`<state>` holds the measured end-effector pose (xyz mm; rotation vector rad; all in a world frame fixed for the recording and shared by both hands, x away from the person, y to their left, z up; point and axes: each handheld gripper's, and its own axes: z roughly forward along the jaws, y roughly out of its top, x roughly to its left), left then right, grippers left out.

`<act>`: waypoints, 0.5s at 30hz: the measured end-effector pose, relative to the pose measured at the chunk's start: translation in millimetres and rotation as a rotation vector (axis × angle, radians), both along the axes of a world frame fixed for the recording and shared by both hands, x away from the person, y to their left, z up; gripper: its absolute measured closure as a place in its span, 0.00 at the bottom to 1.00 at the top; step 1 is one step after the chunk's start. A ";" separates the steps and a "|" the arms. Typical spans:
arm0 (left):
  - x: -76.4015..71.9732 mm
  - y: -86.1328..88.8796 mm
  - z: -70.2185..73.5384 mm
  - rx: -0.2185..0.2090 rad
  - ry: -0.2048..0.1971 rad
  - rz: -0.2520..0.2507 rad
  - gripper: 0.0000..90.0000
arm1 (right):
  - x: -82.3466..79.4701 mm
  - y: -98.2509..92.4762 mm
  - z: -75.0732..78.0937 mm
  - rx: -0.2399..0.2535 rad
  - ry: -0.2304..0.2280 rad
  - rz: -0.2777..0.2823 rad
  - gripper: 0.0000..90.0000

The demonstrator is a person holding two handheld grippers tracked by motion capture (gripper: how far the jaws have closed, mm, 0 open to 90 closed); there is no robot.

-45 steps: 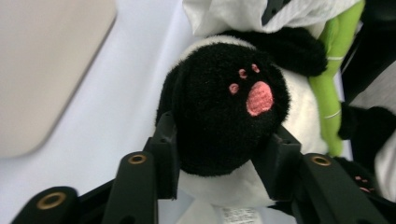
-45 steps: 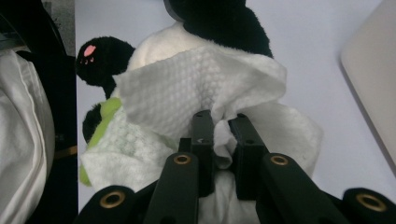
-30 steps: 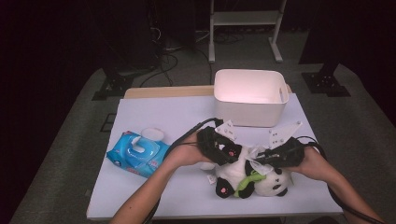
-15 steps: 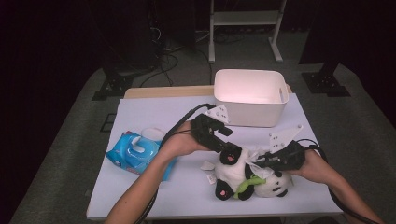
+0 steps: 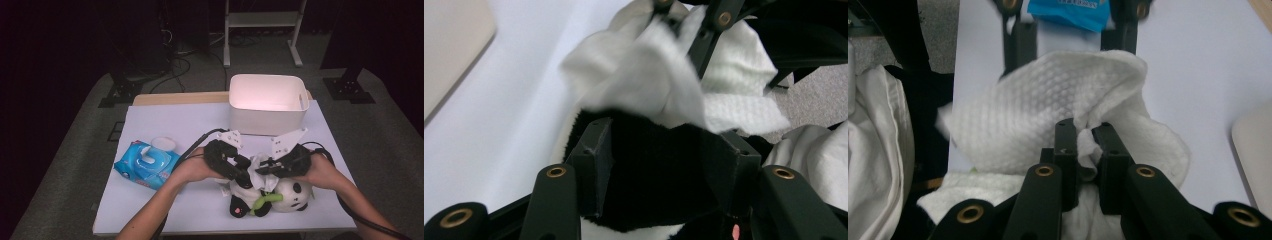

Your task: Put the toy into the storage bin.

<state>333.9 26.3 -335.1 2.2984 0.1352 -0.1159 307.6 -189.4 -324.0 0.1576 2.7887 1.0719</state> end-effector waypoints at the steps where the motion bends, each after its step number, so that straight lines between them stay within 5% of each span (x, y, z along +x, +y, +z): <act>1: 0.0 0.0 0.0 0.000 0.000 0.000 0.53 | 0.0 0.0 0.0 0.000 0.000 0.000 0.91; 7: -5.9 3.1 -3.3 -0.004 -0.004 0.003 0.54 | 3.9 9.5 -3.2 -0.041 0.032 0.019 0.91; 13: -9.3 0.8 -3.0 0.010 -0.012 -0.002 0.55 | -1.6 -19.5 -3.4 -0.041 0.050 -0.036 0.91; 15: -12.2 0.1 -2.2 0.012 -0.013 -0.016 0.55 | -2.1 -34.9 -6.1 -0.088 0.055 -0.073 0.91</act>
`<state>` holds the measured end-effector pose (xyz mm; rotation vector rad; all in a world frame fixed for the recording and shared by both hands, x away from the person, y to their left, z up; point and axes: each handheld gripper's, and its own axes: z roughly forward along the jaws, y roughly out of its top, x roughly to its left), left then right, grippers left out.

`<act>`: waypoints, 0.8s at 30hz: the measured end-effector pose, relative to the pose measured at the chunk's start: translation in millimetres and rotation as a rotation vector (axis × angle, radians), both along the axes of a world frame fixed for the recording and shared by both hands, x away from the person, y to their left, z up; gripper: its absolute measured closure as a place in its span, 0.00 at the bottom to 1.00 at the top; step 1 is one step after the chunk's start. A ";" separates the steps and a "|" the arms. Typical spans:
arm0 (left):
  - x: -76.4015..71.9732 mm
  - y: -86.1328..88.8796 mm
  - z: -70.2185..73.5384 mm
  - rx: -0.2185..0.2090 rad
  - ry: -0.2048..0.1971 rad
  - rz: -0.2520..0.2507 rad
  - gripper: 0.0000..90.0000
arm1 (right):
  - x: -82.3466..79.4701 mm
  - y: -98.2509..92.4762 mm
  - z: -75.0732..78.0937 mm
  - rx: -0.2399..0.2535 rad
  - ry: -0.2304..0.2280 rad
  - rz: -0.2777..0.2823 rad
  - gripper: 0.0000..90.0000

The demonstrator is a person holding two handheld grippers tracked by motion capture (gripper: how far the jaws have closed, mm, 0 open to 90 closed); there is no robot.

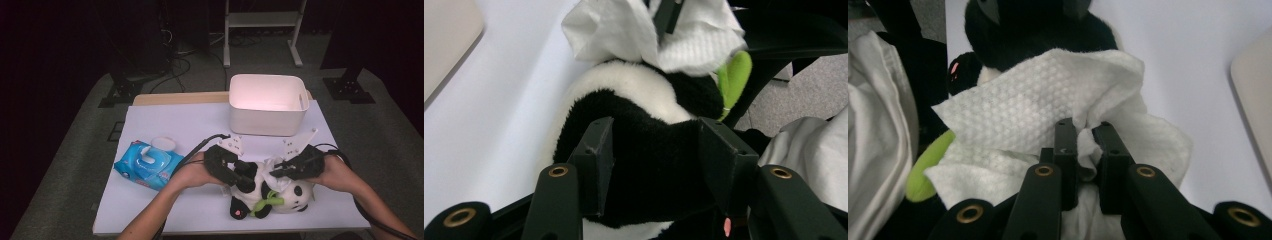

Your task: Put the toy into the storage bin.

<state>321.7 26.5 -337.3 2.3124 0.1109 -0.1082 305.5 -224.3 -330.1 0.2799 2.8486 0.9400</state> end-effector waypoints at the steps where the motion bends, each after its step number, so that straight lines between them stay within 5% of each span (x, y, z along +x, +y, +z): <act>1: -1.8 -1.2 0.1 -0.001 -0.005 -0.002 0.55 | -0.6 -4.6 0.4 0.011 0.011 -0.003 0.91; 9: -6.4 -2.3 2.7 0.028 -0.023 -0.012 0.55 | -4.5 -28.9 10.9 0.036 -0.011 -0.039 0.91; 16: -4.7 -6.0 14.7 0.036 0.004 -0.021 0.51 | -10.3 -19.9 -6.4 0.024 0.001 -0.016 0.91; 20: -2.4 -12.3 33.2 0.068 -0.035 -0.029 0.50 | -16.1 -17.0 -7.3 0.019 -0.013 -0.003 0.91; 24: 0.8 -23.8 33.8 0.117 -0.056 -0.043 0.50 | -20.1 -15.2 -7.7 0.025 -0.006 0.020 0.91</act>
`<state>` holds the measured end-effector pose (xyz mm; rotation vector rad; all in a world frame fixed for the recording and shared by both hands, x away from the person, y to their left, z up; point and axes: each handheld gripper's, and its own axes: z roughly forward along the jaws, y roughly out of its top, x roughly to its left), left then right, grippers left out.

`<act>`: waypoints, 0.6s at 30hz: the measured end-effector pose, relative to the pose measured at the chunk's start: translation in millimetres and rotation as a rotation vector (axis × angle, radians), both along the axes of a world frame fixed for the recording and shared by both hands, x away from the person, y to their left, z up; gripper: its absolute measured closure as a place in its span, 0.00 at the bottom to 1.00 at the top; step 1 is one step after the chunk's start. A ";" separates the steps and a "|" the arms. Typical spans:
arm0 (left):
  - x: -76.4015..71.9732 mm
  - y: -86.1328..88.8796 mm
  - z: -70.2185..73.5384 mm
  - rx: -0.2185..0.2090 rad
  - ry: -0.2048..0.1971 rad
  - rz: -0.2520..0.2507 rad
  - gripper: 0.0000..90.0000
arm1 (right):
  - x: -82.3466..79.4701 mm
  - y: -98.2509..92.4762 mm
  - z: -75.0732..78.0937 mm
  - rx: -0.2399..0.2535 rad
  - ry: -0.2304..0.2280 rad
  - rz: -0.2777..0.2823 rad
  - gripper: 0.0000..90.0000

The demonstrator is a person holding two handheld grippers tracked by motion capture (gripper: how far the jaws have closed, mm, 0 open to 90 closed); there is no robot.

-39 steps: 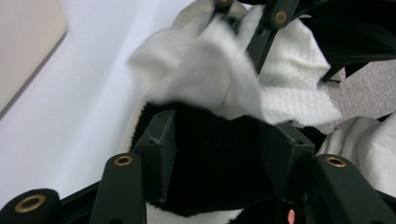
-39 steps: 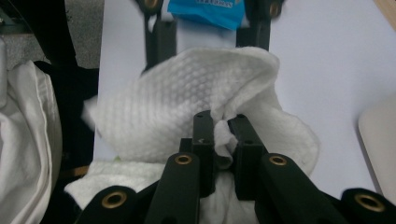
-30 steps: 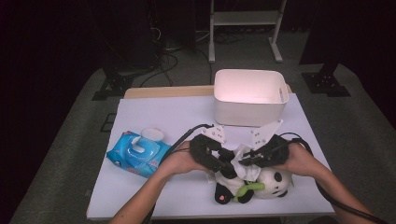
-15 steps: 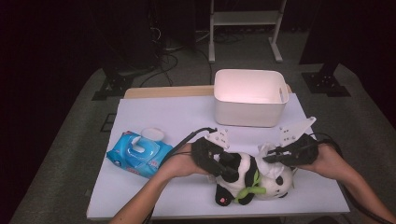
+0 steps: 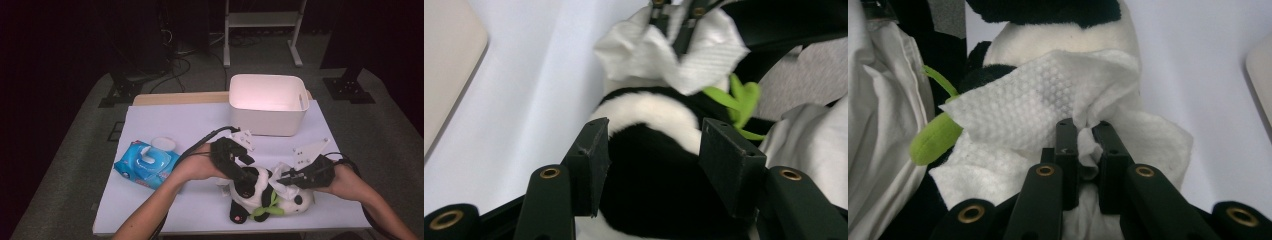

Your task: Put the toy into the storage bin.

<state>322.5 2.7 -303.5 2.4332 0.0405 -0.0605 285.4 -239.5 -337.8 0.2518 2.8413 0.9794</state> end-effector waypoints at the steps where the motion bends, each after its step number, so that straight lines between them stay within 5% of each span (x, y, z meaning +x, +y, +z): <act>1: 1.9 -8.5 -4.6 0.022 0.010 -0.009 0.50 | -2.6 0.8 -0.3 0.000 -0.006 0.009 0.91; 5: 4.5 -20.5 -18.3 0.085 0.030 -0.030 0.47 | -4.7 -1.0 -0.9 0.008 -0.003 0.012 0.91; 12: 16.4 -36.7 -41.6 0.117 0.123 -0.023 0.33 | -4.5 -3.0 -4.4 0.031 0.004 0.025 0.91; 15: 18.2 -38.2 -41.4 0.119 0.115 -0.036 0.48 | -1.0 -5.1 -4.2 0.037 0.000 0.017 0.91; 16: 19.3 -36.0 -35.9 0.108 0.070 -0.045 0.56 | 1.0 -7.3 -2.6 0.049 0.001 0.010 0.91; 18: 20.5 -34.8 -33.3 0.100 0.058 -0.043 0.62 | 3.9 -10.1 0.0 0.060 0.000 0.000 0.91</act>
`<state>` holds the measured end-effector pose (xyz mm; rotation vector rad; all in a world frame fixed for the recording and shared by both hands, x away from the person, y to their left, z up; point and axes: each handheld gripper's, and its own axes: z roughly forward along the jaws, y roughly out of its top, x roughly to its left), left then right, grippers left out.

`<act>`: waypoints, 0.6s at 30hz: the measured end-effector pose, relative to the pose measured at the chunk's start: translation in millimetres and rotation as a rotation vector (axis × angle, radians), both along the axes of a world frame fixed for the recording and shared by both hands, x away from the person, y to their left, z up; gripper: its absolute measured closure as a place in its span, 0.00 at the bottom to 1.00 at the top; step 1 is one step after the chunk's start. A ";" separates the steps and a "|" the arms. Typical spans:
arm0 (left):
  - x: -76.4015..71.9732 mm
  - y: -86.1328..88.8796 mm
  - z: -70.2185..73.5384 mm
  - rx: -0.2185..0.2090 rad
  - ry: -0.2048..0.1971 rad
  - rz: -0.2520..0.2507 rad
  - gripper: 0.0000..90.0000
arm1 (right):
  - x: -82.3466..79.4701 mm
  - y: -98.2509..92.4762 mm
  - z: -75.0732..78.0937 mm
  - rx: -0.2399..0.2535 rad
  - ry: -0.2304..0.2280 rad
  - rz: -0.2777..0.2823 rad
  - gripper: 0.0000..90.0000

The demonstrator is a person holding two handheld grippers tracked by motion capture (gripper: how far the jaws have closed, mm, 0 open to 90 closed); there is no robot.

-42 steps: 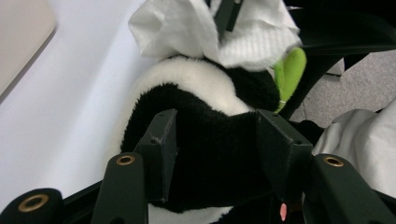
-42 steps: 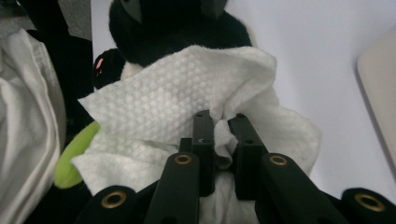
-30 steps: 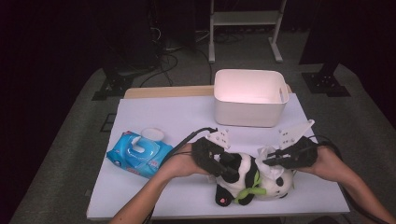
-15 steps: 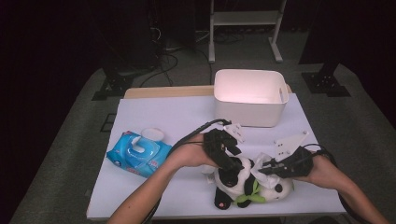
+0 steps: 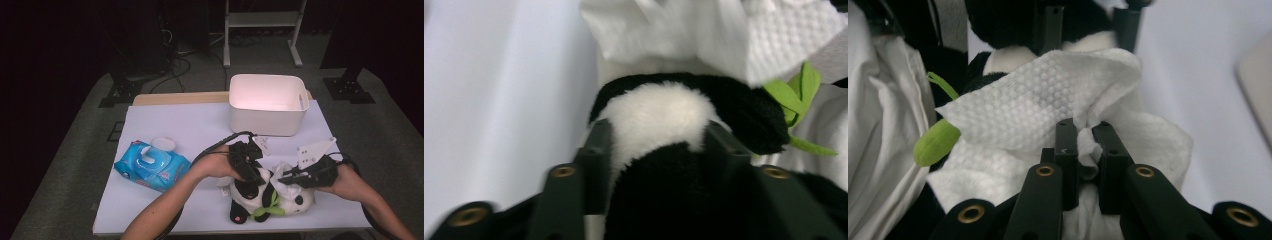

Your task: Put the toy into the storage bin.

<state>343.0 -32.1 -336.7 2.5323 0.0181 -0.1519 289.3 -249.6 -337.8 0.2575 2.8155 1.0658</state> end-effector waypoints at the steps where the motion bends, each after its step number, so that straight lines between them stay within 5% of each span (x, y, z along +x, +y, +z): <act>1: 2.6 1.9 5.7 -0.024 -0.010 0.005 0.63 | 7.7 -6.8 7.2 0.046 0.001 -0.015 0.91; 4: 3.1 1.4 12.1 -0.024 -0.068 0.003 0.64 | 15.6 -9.4 13.5 0.056 0.000 -0.035 0.91; 6: 6.7 1.9 23.0 -0.022 -0.143 0.022 0.65 | 26.6 -5.5 18.9 0.040 -0.016 -0.042 0.91; 8: 8.1 3.0 26.4 -0.024 -0.165 0.031 0.64 | 32.9 -2.1 22.2 0.031 -0.027 -0.046 0.91; 11: 16.1 7.0 28.5 -0.036 -0.166 0.059 0.64 | 40.1 0.9 24.6 0.019 -0.037 -0.048 0.91; 13: 18.8 10.9 17.2 -0.019 -0.141 0.062 0.61 | 49.3 5.8 19.8 -0.011 -0.012 -0.050 0.91; 18: 16.4 21.9 13.6 -0.047 -0.115 0.075 0.54 | 45.9 17.2 5.5 -0.034 0.006 -0.033 0.91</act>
